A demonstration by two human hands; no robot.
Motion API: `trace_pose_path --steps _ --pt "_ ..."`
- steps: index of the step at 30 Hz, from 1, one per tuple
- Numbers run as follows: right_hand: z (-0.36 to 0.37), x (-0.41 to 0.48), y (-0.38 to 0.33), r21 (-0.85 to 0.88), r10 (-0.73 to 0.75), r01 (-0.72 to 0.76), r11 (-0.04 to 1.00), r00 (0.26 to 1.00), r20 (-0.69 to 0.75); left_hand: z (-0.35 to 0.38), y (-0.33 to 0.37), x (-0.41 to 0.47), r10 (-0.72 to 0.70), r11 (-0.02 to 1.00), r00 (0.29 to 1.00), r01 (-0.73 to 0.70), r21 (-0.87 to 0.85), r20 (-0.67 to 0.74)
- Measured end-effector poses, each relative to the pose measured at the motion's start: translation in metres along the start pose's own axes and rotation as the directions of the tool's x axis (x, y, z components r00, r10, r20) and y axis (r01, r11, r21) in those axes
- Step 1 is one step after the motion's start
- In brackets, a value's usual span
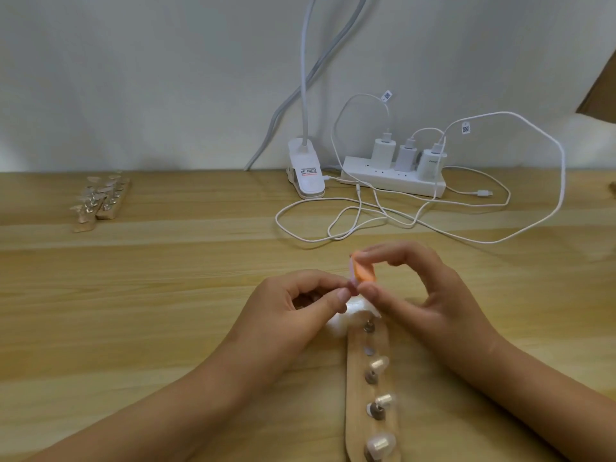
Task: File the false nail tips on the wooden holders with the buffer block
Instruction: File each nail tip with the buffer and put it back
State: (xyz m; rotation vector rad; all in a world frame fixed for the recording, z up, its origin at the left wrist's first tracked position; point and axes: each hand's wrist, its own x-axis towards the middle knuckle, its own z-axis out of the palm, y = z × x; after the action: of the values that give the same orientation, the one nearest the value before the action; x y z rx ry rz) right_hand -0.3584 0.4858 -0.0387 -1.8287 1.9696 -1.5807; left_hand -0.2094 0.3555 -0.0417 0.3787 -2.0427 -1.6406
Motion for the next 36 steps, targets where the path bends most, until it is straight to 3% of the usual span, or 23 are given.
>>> trace_pose_path --steps 1,5,8,12,15,19,22,26,30,33,36 --pt "-0.0011 0.0009 -0.001 0.014 0.041 -0.041 0.999 0.999 -0.005 0.0 0.0007 -0.0002 -0.002 1.0 1.0 0.002 -0.006 0.0" --pt "0.0014 -0.0007 -0.0045 -0.068 -0.117 0.119 0.99 0.992 0.039 0.0008 0.0011 -0.0009 0.027 1.0 0.999 -0.027 0.007 0.022" --pt "-0.0004 0.0003 -0.003 0.023 0.007 -0.007 1.0 1.0 -0.012 -0.0004 0.0 -0.0004 0.011 1.0 1.0 -0.011 -0.011 0.017" --pt "0.0019 -0.0014 -0.0038 -0.017 -0.069 0.069 0.997 0.997 0.017 0.0004 -0.0001 0.0 0.036 0.999 0.999 -0.036 0.009 0.014" --pt "0.0001 0.0007 -0.0027 0.051 0.052 -0.051 0.997 0.998 -0.024 0.0003 -0.0016 0.0006 0.035 0.999 0.999 -0.035 0.023 -0.001" --pt "0.001 -0.0004 -0.0044 -0.028 -0.075 0.075 0.997 0.997 -0.001 0.0011 -0.0016 0.0005 0.051 0.998 0.999 -0.052 0.046 0.016" --pt "-0.0003 -0.0001 -0.0028 0.038 0.07 -0.069 0.997 0.997 -0.025 0.001 -0.0014 0.0007 0.045 0.999 0.999 -0.045 0.015 0.015" --pt "0.0017 -0.0021 -0.0049 -0.003 -0.077 0.077 0.997 0.997 0.012 0.0012 0.0007 0.0009 0.052 0.999 0.998 -0.053 0.009 0.021" --pt "0.0006 -0.0006 -0.0031 0.057 0.059 -0.057 0.997 0.998 -0.032 0.0004 0.0018 -0.0001 0.019 0.999 1.0 -0.019 -0.037 0.006" --pt "0.0015 -0.0021 -0.0052 0.024 -0.059 0.058 0.998 0.998 0.003 0.0011 0.0033 -0.0004 0.035 0.999 0.999 -0.035 -0.012 0.023" --pt "0.0014 -0.0005 -0.0037 0.048 0.029 -0.027 0.998 0.999 -0.032 0.0 0.0026 0.0 0.012 0.999 1.0 -0.011 -0.03 0.003"
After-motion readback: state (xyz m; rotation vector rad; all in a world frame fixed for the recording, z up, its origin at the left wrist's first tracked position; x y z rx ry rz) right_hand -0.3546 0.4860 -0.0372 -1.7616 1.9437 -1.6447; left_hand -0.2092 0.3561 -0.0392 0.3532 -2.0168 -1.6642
